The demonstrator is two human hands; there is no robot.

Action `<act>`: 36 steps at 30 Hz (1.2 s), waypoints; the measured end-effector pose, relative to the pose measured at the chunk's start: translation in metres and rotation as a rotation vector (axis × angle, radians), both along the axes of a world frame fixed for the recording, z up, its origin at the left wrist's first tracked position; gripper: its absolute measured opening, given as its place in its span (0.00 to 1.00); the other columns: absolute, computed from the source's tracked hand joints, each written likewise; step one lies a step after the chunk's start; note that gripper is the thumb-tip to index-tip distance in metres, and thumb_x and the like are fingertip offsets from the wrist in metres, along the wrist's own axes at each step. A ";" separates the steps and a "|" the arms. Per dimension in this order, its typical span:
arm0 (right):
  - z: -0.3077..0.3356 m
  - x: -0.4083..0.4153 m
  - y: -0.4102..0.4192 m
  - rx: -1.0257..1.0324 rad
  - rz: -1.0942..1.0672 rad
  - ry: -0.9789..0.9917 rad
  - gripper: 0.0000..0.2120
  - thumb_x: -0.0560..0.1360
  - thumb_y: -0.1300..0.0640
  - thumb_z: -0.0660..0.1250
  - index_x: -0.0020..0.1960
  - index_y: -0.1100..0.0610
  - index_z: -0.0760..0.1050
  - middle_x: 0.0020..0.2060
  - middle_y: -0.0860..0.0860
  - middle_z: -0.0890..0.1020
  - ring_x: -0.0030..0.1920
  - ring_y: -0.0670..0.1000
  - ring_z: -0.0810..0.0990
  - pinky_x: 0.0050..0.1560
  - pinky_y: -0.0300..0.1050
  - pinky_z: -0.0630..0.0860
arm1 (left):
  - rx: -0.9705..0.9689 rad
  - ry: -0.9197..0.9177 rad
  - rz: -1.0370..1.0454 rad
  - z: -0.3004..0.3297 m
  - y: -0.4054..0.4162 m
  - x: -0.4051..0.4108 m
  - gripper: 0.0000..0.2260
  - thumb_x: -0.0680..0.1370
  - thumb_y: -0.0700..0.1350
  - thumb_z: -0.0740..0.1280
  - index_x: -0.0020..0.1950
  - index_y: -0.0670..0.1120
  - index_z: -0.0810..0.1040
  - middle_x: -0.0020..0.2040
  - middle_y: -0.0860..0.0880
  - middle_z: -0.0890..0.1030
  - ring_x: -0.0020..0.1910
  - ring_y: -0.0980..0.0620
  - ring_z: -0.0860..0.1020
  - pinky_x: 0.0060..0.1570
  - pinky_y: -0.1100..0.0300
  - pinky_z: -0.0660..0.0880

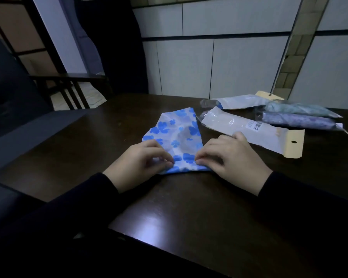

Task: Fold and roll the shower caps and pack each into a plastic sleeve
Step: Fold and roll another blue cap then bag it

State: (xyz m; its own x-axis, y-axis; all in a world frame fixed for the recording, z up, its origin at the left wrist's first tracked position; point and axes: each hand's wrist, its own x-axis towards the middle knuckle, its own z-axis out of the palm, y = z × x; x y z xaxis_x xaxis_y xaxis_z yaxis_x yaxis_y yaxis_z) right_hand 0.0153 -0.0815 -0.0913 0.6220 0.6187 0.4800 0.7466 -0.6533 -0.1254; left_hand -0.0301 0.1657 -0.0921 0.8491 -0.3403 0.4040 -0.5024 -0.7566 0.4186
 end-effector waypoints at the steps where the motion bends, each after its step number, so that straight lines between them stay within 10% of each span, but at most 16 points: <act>1: 0.001 0.001 -0.001 -0.025 0.021 0.023 0.09 0.74 0.42 0.62 0.44 0.42 0.81 0.41 0.40 0.81 0.41 0.47 0.77 0.41 0.46 0.54 | 0.020 -0.020 -0.017 -0.002 0.002 -0.001 0.08 0.75 0.54 0.71 0.48 0.51 0.85 0.43 0.55 0.76 0.36 0.63 0.74 0.38 0.74 0.66; 6: 0.009 0.007 -0.012 -0.116 0.159 0.151 0.22 0.73 0.32 0.53 0.51 0.38 0.82 0.45 0.36 0.80 0.44 0.42 0.72 0.48 0.39 0.57 | 0.185 -0.023 -0.105 0.000 0.015 -0.002 0.19 0.77 0.63 0.61 0.56 0.54 0.84 0.48 0.57 0.75 0.41 0.58 0.76 0.41 0.62 0.74; 13: 0.010 0.004 -0.010 -0.125 0.116 0.165 0.23 0.71 0.31 0.52 0.50 0.37 0.82 0.38 0.41 0.76 0.42 0.43 0.72 0.45 0.42 0.56 | 0.213 0.044 -0.159 0.008 0.023 0.009 0.17 0.73 0.63 0.65 0.56 0.57 0.84 0.48 0.57 0.77 0.48 0.60 0.71 0.49 0.70 0.68; 18: 0.007 0.000 -0.009 -0.154 0.123 -0.007 0.19 0.77 0.39 0.55 0.46 0.43 0.83 0.33 0.43 0.75 0.36 0.47 0.73 0.43 0.45 0.57 | 0.207 0.060 -0.152 0.009 0.023 0.011 0.19 0.75 0.65 0.62 0.53 0.56 0.85 0.45 0.57 0.77 0.46 0.61 0.73 0.46 0.66 0.71; 23: 0.010 -0.006 -0.009 -0.068 0.055 0.282 0.22 0.77 0.36 0.54 0.46 0.48 0.82 0.37 0.45 0.81 0.38 0.44 0.76 0.44 0.43 0.64 | 0.114 0.221 -0.098 0.015 0.025 0.003 0.25 0.73 0.71 0.58 0.42 0.51 0.81 0.35 0.51 0.78 0.36 0.54 0.76 0.38 0.55 0.73; 30: 0.012 -0.006 0.002 0.063 -0.103 0.547 0.19 0.77 0.43 0.63 0.38 0.56 0.79 0.30 0.50 0.77 0.33 0.47 0.74 0.35 0.42 0.64 | 0.130 0.372 0.050 0.021 0.018 0.004 0.17 0.77 0.60 0.63 0.34 0.51 0.76 0.26 0.56 0.70 0.29 0.59 0.68 0.31 0.65 0.63; 36: 0.008 -0.009 0.007 0.029 -0.198 0.386 0.14 0.77 0.41 0.61 0.44 0.48 0.80 0.38 0.44 0.80 0.43 0.44 0.77 0.49 0.44 0.65 | 0.089 0.314 0.175 0.018 0.015 0.007 0.12 0.74 0.57 0.70 0.35 0.51 0.82 0.26 0.57 0.76 0.28 0.62 0.72 0.30 0.68 0.65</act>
